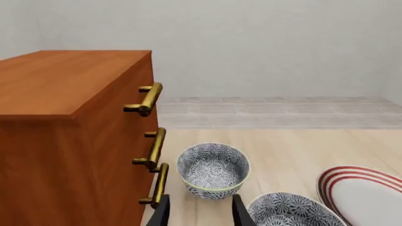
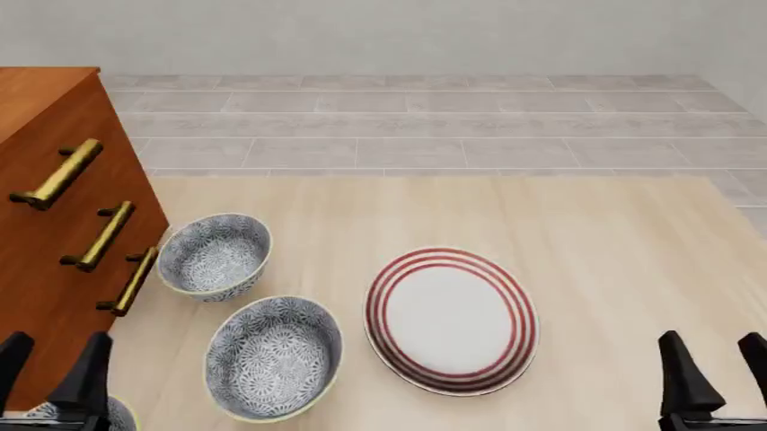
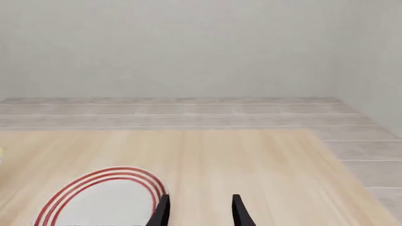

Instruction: Put the bowl at the front on the plate.

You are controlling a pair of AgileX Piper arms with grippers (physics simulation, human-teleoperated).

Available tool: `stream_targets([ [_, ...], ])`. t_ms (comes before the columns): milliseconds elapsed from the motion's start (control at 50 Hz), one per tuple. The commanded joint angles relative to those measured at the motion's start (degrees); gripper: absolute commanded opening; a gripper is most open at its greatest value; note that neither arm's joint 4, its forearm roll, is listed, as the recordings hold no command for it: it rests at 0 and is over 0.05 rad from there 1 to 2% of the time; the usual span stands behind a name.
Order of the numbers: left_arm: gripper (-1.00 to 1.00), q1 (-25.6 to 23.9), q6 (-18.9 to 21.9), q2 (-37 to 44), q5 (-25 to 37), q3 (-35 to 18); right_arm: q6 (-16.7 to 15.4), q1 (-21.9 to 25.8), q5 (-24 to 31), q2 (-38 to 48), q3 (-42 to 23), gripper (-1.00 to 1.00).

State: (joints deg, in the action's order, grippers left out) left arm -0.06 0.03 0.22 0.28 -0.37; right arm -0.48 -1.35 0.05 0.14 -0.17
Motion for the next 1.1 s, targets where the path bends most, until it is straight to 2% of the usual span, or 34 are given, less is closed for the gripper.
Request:
stream_targets([
  [20,1.0,0.08,-0.59,0.47,-0.34,0.09,1.12,0.99,-0.12,0.17,-0.01,1.0],
  [300,1.0,0.29,-0.74,0.32,1.09,-1.31,0.96,1.15,-0.02,0.12,0.04,1.0],
  [320,1.0,-0.8,0.3,-0.15,2.69,-3.39,1.08,1.14,0.05,0.11,0.0,1.0],
  [420,1.0,-1.79,1.68,-0.15,7.05,-7.07,1.05,1.15,0.25,-0.04,-0.05,1.0],
  [520,1.0,-4.27,0.35,-0.16,14.76,-12.5,1.04,1.16,0.02,0.14,0.02,1.0],
  [600,1.0,-5.19,1.13,-0.2,18.39,-17.1,1.02,1.16,0.0,0.19,0.0,1.0],
  [680,1.0,-5.79,-0.47,-0.18,23.57,-21.02,0.97,1.17,-0.12,0.29,0.04,1.0],
  [720,1.0,-5.92,1.31,-0.19,26.46,-23.36,0.98,1.17,-0.12,0.3,0.03,1.0],
  [740,1.0,-6.62,0.62,-0.18,27.75,-24.03,0.95,1.17,-0.15,0.33,0.03,1.0],
  [760,1.0,-5.33,3.28,-0.17,28.27,-23.89,0.98,1.17,-0.13,0.33,0.02,1.0],
  [800,1.0,-6.6,0.8,-0.09,30.38,-24.79,1.01,1.16,-0.2,0.37,0.05,1.0],
  [820,1.0,-5.51,2.92,-0.18,31.53,-24.91,0.96,1.17,-0.13,0.33,0.01,1.0],
  [840,1.0,-5.96,1.73,-0.13,32.87,-26.26,0.96,1.17,-0.03,0.27,-0.02,1.0],
  [860,1.0,-5.68,2.82,0.35,33.87,-26.43,1.0,1.17,-0.1,0.32,0.0,1.0],
  [920,1.0,-6.52,2.3,2.08,35.17,-27.94,0.95,1.17,-0.15,0.38,-0.01,1.0],
  [940,1.0,-5.8,3.3,2.17,35.49,-28.37,0.96,1.18,-0.14,0.37,-0.01,1.0],
  [1020,1.0,-8.37,0.99,5.85,37.54,-30.9,0.95,1.18,-0.01,0.33,-0.09,1.0],
  [1100,1.0,-8.29,3.42,6.97,37.63,-31.97,0.94,1.18,0.26,0.19,-0.23,1.0],
])
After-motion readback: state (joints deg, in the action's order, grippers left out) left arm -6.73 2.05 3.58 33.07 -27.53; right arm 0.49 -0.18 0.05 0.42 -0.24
